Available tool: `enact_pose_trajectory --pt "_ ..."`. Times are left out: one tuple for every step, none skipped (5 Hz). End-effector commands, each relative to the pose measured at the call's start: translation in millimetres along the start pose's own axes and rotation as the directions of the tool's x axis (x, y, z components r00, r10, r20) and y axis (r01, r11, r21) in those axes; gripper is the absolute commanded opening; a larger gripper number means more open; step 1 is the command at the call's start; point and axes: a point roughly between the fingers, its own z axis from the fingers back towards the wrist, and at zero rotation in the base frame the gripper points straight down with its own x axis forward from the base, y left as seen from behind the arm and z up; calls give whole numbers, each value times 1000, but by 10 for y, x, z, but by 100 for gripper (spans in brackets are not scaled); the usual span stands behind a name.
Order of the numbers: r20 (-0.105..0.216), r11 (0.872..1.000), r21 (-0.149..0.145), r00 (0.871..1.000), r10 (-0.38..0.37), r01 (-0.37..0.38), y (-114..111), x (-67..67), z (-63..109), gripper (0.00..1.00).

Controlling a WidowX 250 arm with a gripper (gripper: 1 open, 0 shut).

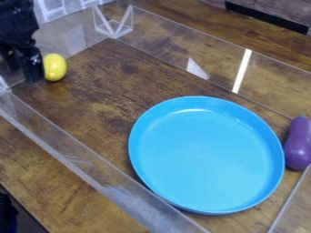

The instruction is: Put the lemon on the blue tray

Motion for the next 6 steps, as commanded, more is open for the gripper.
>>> enact_pose_trajectory --pt "56 998 33 997 -55 53 126 130 98 100" --pt "68 994 16 992 -105 105 126 195 -15 100" --pt "76 990 8 987 -138 138 122 230 -98 100" --pt "86 988 3 985 -153 153 106 260 -116 100" --pt "93 987 -4 983 -162 163 83 268 -124 100" --pt "98 993 -5 988 -120 121 10 309 -135 0"
